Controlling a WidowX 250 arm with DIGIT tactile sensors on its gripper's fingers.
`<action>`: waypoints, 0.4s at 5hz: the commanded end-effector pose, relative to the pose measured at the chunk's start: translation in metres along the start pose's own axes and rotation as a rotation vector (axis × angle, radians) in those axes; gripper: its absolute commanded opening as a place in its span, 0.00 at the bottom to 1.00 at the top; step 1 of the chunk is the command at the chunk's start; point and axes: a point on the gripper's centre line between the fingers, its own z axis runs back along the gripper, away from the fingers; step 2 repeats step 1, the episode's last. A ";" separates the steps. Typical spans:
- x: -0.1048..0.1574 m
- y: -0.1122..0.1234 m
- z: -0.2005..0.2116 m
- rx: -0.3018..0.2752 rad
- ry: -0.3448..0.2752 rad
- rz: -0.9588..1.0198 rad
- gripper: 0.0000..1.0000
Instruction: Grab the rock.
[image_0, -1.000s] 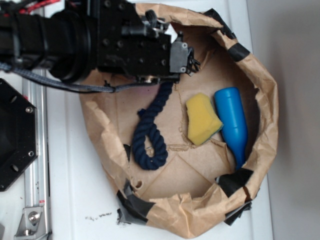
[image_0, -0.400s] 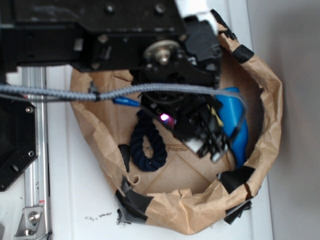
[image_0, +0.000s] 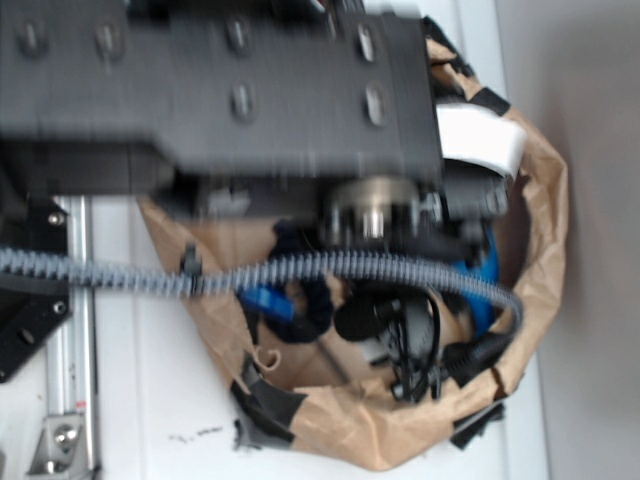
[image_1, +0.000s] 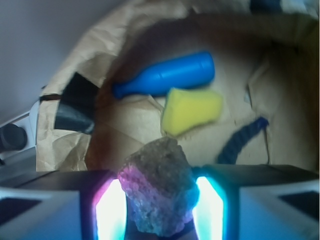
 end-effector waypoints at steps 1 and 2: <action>0.002 0.015 0.011 0.006 -0.087 -0.024 0.00; 0.002 0.015 0.011 0.006 -0.087 -0.024 0.00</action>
